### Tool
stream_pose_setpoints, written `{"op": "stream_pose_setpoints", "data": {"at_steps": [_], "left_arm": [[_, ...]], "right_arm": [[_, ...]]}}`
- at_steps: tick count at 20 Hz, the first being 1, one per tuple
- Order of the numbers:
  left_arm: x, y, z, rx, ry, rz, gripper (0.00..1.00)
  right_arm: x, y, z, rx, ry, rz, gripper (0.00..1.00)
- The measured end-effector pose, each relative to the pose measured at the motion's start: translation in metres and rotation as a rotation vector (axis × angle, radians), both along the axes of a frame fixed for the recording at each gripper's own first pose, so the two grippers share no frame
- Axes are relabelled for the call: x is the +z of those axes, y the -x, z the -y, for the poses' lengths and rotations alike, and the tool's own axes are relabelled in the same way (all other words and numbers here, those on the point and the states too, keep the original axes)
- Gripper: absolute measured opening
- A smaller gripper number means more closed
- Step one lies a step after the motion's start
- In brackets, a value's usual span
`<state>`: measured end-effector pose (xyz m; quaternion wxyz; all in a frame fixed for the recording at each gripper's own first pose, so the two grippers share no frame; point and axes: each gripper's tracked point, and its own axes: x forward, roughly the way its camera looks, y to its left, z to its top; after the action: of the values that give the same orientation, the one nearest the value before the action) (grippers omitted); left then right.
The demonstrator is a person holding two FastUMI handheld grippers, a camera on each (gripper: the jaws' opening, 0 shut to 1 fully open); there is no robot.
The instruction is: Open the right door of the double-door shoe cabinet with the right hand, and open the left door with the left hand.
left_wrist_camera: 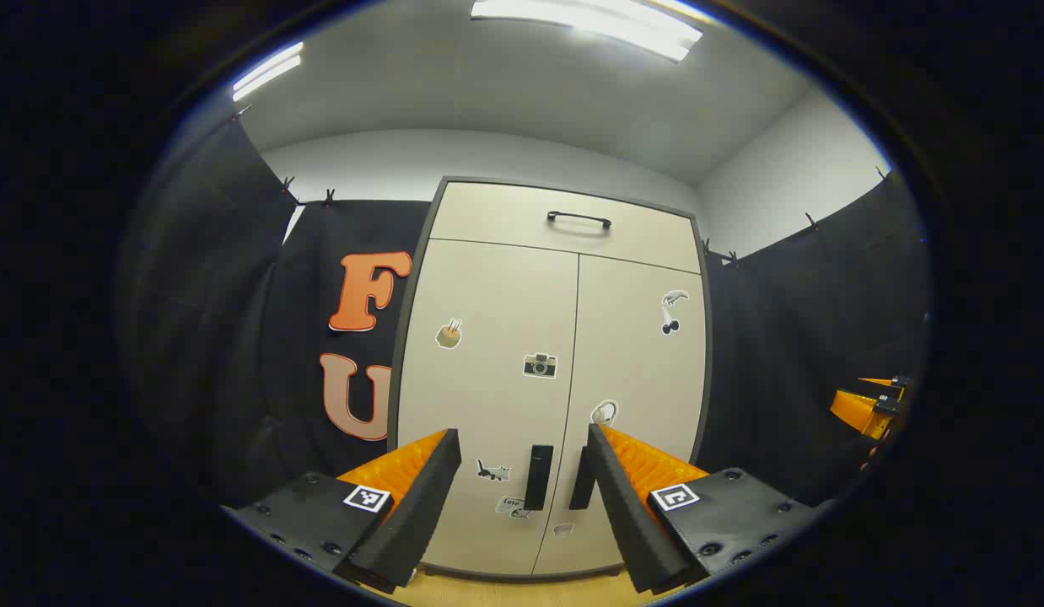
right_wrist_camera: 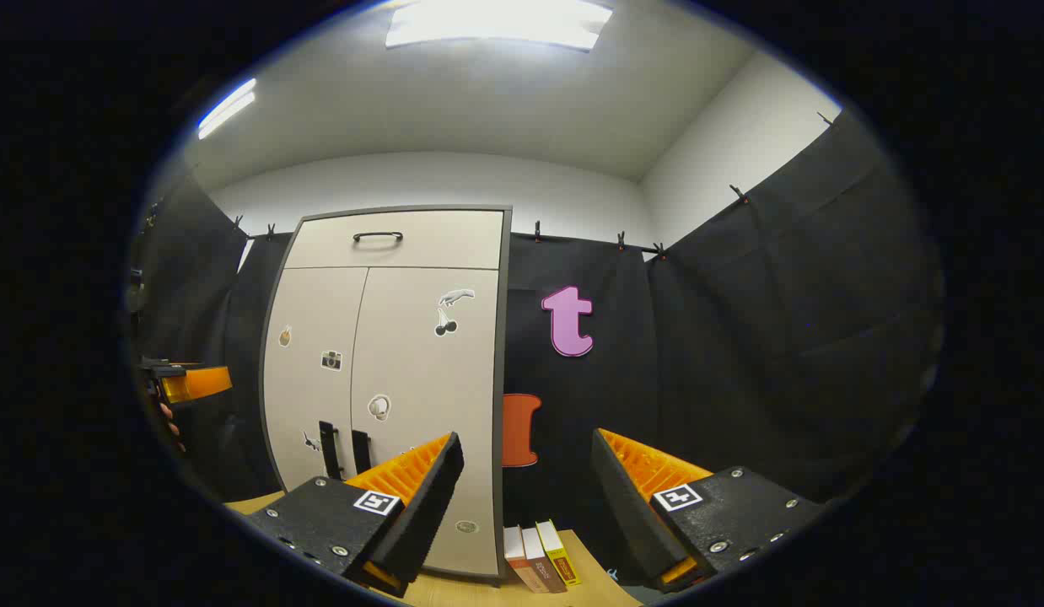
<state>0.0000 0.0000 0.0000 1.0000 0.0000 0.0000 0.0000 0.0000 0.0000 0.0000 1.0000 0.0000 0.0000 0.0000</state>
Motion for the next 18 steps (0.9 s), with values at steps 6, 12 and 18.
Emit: {"op": "stream_pose_setpoints", "data": {"at_steps": [6,12,18], "left_arm": [[0.003,0.015,-0.009,0.084,0.006,0.038,0.95],[0.007,0.029,-0.002,0.114,0.042,0.028,0.93],[0.01,0.049,0.013,0.155,-0.007,0.018,0.94]], "right_arm": [[-0.007,-0.001,0.002,0.032,-0.001,-0.007,0.94],[-0.011,0.004,0.004,0.068,-0.027,-0.01,0.94],[-0.012,0.013,0.001,0.129,-0.029,-0.009,0.93]]}}
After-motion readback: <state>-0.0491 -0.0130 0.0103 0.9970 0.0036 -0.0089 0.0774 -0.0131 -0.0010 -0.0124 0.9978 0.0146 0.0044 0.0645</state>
